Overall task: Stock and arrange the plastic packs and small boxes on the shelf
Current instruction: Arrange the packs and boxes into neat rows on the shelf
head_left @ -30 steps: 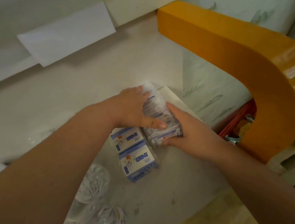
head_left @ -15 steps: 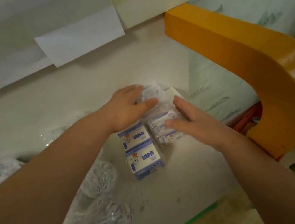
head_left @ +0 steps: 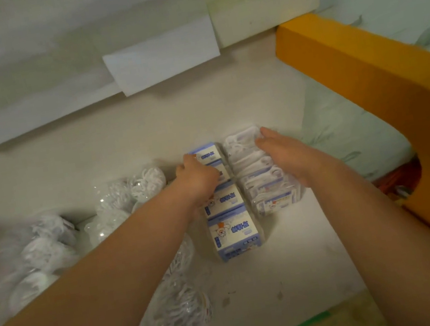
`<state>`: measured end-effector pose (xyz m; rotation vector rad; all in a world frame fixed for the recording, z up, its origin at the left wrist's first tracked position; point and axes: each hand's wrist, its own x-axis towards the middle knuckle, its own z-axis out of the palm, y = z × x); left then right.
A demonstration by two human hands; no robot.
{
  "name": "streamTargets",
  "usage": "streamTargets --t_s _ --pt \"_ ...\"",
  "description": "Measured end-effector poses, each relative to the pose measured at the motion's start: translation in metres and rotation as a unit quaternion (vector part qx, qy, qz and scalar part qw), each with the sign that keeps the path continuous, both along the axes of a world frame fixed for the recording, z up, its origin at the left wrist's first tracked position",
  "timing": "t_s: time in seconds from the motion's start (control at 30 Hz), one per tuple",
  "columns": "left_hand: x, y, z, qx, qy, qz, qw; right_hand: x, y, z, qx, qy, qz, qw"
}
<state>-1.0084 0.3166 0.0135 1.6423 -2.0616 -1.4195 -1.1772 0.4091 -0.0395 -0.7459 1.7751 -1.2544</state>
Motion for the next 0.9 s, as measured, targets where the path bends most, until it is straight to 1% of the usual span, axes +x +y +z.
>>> streamTargets --t_s 0.1,0.27,0.37,0.43,0.5,0.57,0.6,0.63,0.7,0.73,0.77,0.8,0.83,0.9 --pt "0.000 -0.001 -0.003 0.002 0.003 -0.013 1.000 0.000 0.000 0.000 0.017 0.024 0.011 0.999" --pt "-0.004 -0.002 -0.002 0.013 -0.001 -0.010 1.000 0.002 0.004 0.004 0.008 0.041 0.016 0.999" --pt "-0.005 0.002 0.001 0.006 -0.019 0.006 1.000 0.002 0.011 0.008 -0.005 0.058 -0.033 0.998" --pt "-0.002 0.009 0.006 0.012 -0.013 0.014 1.000 0.008 0.024 0.008 -0.011 0.056 -0.076 0.995" --pt "0.005 0.021 0.012 0.013 0.003 -0.001 1.000 0.021 0.044 0.007 -0.028 0.028 -0.094 0.995" --pt "0.017 0.036 0.017 -0.026 -0.013 -0.061 0.998 0.033 0.064 0.004 -0.055 0.026 -0.069 0.996" --pt "0.025 0.042 0.016 -0.072 -0.042 -0.121 0.989 0.039 0.072 0.003 -0.069 0.041 -0.045 0.996" --pt "0.034 0.049 0.016 -0.127 -0.085 -0.198 0.968 0.043 0.078 0.002 -0.076 0.049 -0.016 0.996" --pt "0.052 0.060 0.014 -0.219 -0.188 -0.341 0.895 0.049 0.087 0.002 -0.084 0.056 0.032 0.994" --pt "0.059 0.065 0.012 -0.250 -0.231 -0.385 0.858 0.051 0.090 0.001 -0.082 0.066 0.045 0.993" --pt "0.063 0.067 0.009 -0.276 -0.260 -0.411 0.829 0.051 0.092 -0.001 -0.075 0.078 0.052 0.993" --pt "0.065 0.070 0.007 -0.304 -0.275 -0.422 0.809 0.052 0.093 -0.002 -0.070 0.091 0.057 0.992" --pt "0.065 0.072 0.005 -0.331 -0.280 -0.424 0.795 0.051 0.092 -0.003 -0.072 0.109 0.063 0.989" --pt "0.060 0.075 0.003 -0.367 -0.280 -0.417 0.783 0.049 0.091 -0.004 -0.074 0.158 0.066 0.982"
